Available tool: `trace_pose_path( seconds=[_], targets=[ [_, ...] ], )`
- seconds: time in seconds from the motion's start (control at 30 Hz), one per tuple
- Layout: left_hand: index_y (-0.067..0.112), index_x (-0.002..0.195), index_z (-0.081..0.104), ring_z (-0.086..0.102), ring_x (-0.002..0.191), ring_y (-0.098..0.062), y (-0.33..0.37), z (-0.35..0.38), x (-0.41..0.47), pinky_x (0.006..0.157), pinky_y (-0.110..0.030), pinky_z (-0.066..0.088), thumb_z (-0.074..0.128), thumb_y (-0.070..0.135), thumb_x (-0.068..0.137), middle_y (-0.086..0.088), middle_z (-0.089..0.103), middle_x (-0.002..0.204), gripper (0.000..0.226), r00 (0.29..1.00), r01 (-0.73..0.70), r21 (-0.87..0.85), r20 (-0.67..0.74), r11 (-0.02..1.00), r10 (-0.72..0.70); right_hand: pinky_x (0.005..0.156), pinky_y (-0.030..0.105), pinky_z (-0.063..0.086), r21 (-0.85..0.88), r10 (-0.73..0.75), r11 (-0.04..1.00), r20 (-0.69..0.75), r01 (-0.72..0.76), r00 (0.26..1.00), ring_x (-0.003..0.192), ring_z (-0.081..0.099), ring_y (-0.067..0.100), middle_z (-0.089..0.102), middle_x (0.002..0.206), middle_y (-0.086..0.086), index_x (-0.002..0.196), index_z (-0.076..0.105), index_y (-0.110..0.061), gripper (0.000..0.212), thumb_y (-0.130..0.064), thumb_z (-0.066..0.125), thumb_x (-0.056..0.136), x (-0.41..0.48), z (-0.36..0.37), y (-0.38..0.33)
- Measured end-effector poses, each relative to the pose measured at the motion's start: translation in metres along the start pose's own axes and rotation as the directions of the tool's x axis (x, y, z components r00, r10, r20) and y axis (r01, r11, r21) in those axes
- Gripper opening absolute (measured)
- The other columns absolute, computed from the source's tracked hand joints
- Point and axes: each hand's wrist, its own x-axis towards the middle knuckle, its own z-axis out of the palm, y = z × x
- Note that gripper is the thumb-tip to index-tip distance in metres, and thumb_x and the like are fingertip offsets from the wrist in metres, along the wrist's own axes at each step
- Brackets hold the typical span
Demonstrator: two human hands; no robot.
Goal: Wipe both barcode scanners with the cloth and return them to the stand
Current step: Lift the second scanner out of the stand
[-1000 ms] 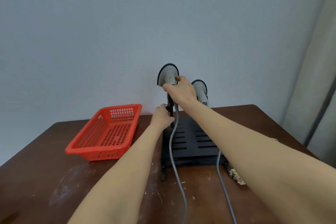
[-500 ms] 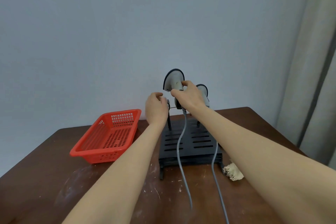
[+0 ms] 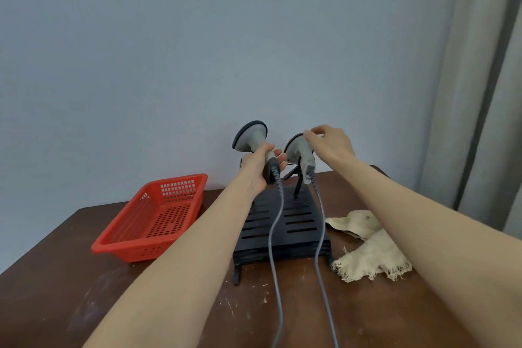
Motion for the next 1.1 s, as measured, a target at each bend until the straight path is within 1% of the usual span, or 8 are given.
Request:
trace_pose_path(
  seconds=[0.13, 0.27, 0.37, 0.43, 0.53, 0.77, 0.9, 1.1],
  targets=[
    [0.001, 0.094, 0.055, 0.067, 0.073, -0.020, -0.001, 0.005, 0.001, 0.064, -0.030, 0.059, 0.058, 0.008, 0.088, -0.012, 0.066, 0.089, 0.009, 1.000, 0.010, 0.056, -0.003, 0.998, -0.010, 0.097, 0.042, 0.043, -0.046, 0.130, 0.991, 0.087, -0.126, 0.988, 0.124, 0.046, 0.032, 0.043, 0.140, 0.013, 0.138, 0.039, -0.015, 0.065, -0.044, 0.057, 0.082, 0.002, 0.012, 0.014],
    [-0.001, 0.097, 0.054, 0.066, 0.069, -0.019, 0.005, 0.002, -0.005, 0.052, -0.026, 0.056, 0.059, 0.008, 0.087, -0.013, 0.066, 0.088, 0.014, 1.000, -0.015, 0.082, -0.002, 0.997, 0.015, 0.080, 0.034, 0.041, -0.056, 0.127, 0.991, 0.120, -0.121, 0.985, 0.115, 0.051, 0.030, 0.048, 0.133, 0.013, 0.135, 0.039, -0.011, 0.071, -0.047, 0.062, 0.078, 0.000, 0.018, 0.012],
    [-0.001, 0.096, 0.054, 0.065, 0.070, -0.019, 0.009, -0.001, -0.011, 0.051, -0.026, 0.056, 0.059, 0.008, 0.087, -0.013, 0.066, 0.087, 0.014, 1.000, -0.015, 0.082, -0.004, 0.997, 0.016, 0.081, 0.036, 0.043, -0.112, 0.129, 0.987, 0.134, -0.114, 0.983, 0.115, 0.052, 0.030, 0.049, 0.132, 0.012, 0.136, 0.038, -0.012, 0.072, -0.044, 0.064, 0.077, -0.002, 0.023, 0.011],
    [-0.002, 0.100, 0.053, 0.066, 0.067, -0.019, 0.010, -0.003, -0.015, 0.050, -0.025, 0.055, 0.059, 0.008, 0.087, -0.013, 0.065, 0.085, 0.017, 1.000, -0.015, 0.084, -0.003, 0.996, 0.015, 0.082, 0.035, 0.043, -0.159, 0.120, 0.983, 0.139, -0.097, 0.983, 0.115, 0.052, 0.030, 0.050, 0.132, 0.011, 0.137, 0.038, -0.012, 0.066, -0.034, 0.063, 0.080, -0.003, 0.026, 0.009],
    [-0.002, 0.104, 0.052, 0.067, 0.057, -0.017, 0.012, -0.005, -0.020, 0.050, -0.025, 0.055, 0.059, 0.007, 0.088, -0.012, 0.064, 0.082, 0.020, 1.000, -0.013, 0.083, 0.006, 0.996, 0.013, 0.075, 0.031, 0.040, -0.199, 0.081, 0.978, 0.108, -0.058, 0.991, 0.110, 0.054, 0.030, 0.053, 0.128, 0.012, 0.132, 0.045, -0.011, 0.053, -0.021, 0.059, 0.082, -0.005, 0.032, 0.007],
    [-0.001, 0.097, 0.054, 0.064, 0.067, -0.018, 0.013, -0.007, -0.023, 0.059, -0.027, 0.057, 0.058, 0.008, 0.089, -0.012, 0.065, 0.084, 0.013, 1.000, -0.006, 0.113, 0.004, 0.994, 0.005, 0.069, 0.030, 0.041, -0.269, -0.025, 0.961, 0.125, 0.058, 0.992, 0.096, 0.057, 0.029, 0.057, 0.120, 0.012, 0.121, 0.056, -0.012, 0.041, -0.021, 0.059, 0.081, -0.007, 0.044, -0.005],
    [-0.001, 0.090, 0.056, 0.064, 0.064, -0.017, 0.013, -0.008, -0.024, 0.054, -0.025, 0.057, 0.057, 0.009, 0.089, -0.012, 0.064, 0.081, 0.011, 1.000, 0.001, 0.117, -0.001, 0.993, -0.001, 0.073, 0.031, 0.041, -0.316, -0.063, 0.942, 0.162, 0.113, 0.985, 0.107, 0.057, 0.031, 0.052, 0.128, 0.012, 0.124, 0.056, -0.015, 0.042, -0.025, 0.057, 0.083, -0.006, 0.054, -0.011],
    [-0.003, 0.090, 0.056, 0.063, 0.065, -0.019, 0.012, -0.011, -0.025, 0.056, -0.026, 0.057, 0.057, 0.008, 0.089, -0.012, 0.063, 0.079, 0.011, 1.000, 0.005, 0.108, 0.001, 0.994, -0.006, 0.067, 0.033, 0.038, -0.334, -0.063, 0.935, 0.179, 0.121, 0.982, 0.090, 0.055, 0.032, 0.054, 0.115, 0.014, 0.097, 0.055, -0.016, 0.018, -0.028, 0.054, 0.083, -0.007, 0.059, -0.011]
  ],
)
